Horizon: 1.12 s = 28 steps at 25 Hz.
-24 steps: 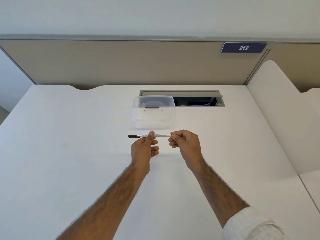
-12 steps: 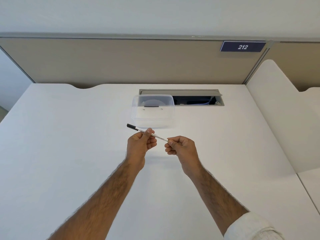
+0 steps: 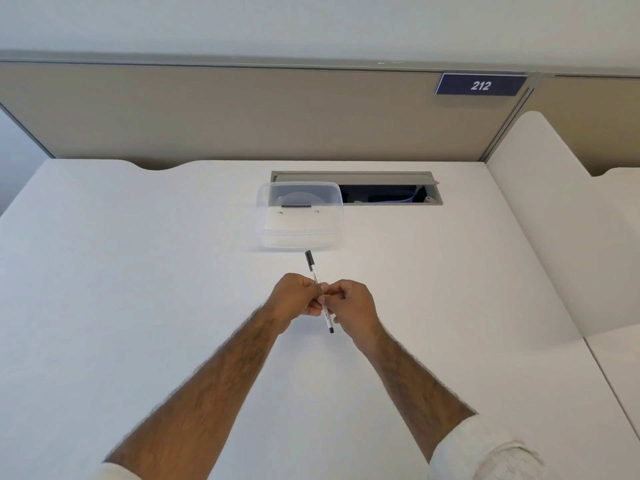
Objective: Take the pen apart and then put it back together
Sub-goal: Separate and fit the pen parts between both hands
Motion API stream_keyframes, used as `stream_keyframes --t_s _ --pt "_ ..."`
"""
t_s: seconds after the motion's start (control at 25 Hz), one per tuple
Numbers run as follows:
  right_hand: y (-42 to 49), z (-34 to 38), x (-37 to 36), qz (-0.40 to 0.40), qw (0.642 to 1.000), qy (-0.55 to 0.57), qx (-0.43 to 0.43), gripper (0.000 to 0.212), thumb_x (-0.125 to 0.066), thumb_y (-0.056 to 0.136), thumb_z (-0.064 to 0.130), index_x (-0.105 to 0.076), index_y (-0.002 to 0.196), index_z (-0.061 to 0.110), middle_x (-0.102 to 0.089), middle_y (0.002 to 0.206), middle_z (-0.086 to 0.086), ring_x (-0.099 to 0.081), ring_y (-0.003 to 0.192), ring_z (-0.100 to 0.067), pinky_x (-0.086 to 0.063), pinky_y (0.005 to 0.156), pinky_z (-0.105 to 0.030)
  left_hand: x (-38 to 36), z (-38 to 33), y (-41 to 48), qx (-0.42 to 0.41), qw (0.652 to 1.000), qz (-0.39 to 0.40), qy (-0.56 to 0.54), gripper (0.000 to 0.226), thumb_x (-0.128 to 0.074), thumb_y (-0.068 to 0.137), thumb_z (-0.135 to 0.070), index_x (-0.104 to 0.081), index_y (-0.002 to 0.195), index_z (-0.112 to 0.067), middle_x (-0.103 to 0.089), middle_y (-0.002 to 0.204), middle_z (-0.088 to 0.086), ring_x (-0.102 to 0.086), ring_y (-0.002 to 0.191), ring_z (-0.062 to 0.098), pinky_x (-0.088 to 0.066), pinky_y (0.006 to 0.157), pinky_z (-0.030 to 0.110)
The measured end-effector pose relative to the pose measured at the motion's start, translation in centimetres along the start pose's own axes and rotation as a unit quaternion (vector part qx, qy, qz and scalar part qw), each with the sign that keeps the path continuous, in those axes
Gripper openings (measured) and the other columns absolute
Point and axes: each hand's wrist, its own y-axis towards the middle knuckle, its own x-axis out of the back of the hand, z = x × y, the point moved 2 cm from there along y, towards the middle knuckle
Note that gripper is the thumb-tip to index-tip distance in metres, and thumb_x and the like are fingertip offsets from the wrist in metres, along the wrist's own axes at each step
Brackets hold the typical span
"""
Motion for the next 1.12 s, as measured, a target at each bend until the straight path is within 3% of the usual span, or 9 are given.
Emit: stream_keyframes --t_s 0.16,0.32,0.44,0.68,0.76,0.92,1.12 --pt "0.7 -1.6 -0.4 -0.055 0.997 -0.039 -0.021 0.011 -0.074 0.079 0.02 -0.067 0.073 0.013 -0.068 0.07 0.001 -0.061 0.065 -0.017 -0.06 0.067 -0.043 -0.9 1.4 0.9 -0.008 0.997 -0.073 0.016 0.019 -0.065 0.097 -0.013 -0.075 0.094 0.003 -0.077 0.085 0.012 -0.071 0.067 0.018 -0.064 0.071 0.03" --pt "1.0 -2.5 -1.1 -0.075 0.994 -0.076 -0.027 0.014 -0.072 0.08 0.02 -0.063 0.072 0.013 -0.067 0.07 -0.001 -0.058 0.06 -0.018 -0.058 0.06 -0.043 -1.7 2.6 1.2 -0.004 0.991 -0.13 0.017 0.007 -0.068 0.09 -0.003 -0.074 0.091 0.001 -0.077 0.082 0.014 -0.071 0.064 0.017 -0.061 0.059 0.024" --pt "1.3 -2.9 -1.5 -0.084 0.99 -0.104 -0.032 0.013 -0.07 0.081 0.018 -0.061 0.074 0.013 -0.068 0.075 0.0 -0.059 0.066 -0.018 -0.056 0.064 -0.04 -2.1 3.0 1.4 -0.002 0.988 -0.151 0.029 0.006 -0.067 0.088 0.002 -0.073 0.089 0.002 -0.077 0.082 0.013 -0.071 0.064 0.017 -0.058 0.054 0.02" --pt "1.8 -3.7 -1.7 -0.068 0.988 -0.13 -0.043 0.011 -0.071 0.08 0.02 -0.063 0.083 0.013 -0.07 0.083 -0.001 -0.07 0.078 -0.025 -0.059 0.07 -0.041 -2.2 3.8 2.2 0.01 0.989 -0.14 0.056 0.009 -0.065 0.086 0.003 -0.073 0.086 0.002 -0.078 0.079 0.013 -0.075 0.071 0.022 -0.065 0.065 0.03" --pt "2.1 -3.8 -1.6 -0.065 0.988 -0.136 -0.043 0.01 -0.071 0.08 0.018 -0.063 0.083 0.011 -0.071 0.084 -0.003 -0.067 0.074 -0.024 -0.058 0.068 -0.04 -2.2 3.9 2.4 0.01 0.988 -0.14 0.058 0.01 -0.064 0.086 0.003 -0.073 0.086 0.002 -0.078 0.08 0.014 -0.076 0.073 0.025 -0.065 0.067 0.032" --pt "2.2 -3.4 -1.6 -0.064 0.986 -0.152 -0.036 0.011 -0.068 0.082 0.016 -0.063 0.088 0.009 -0.068 0.084 -0.002 -0.056 0.066 -0.015 -0.048 0.057 -0.03 -2.2 3.7 2.5 0.018 0.989 -0.138 0.057 0.014 -0.06 0.087 0.005 -0.073 0.089 0.002 -0.078 0.085 0.016 -0.075 0.074 0.025 -0.062 0.059 0.024" --pt "2.5 -3.4 -1.8 -0.07 0.983 -0.164 -0.04 0.014 -0.069 0.083 0.022 -0.062 0.087 0.011 -0.066 0.081 0.001 -0.057 0.067 -0.017 -0.05 0.06 -0.032 -2.1 3.7 2.8 0.028 0.989 -0.129 0.063 0.021 -0.053 0.089 0.006 -0.073 0.093 0.001 -0.077 0.087 0.016 -0.077 0.081 0.03 -0.065 0.067 0.032"
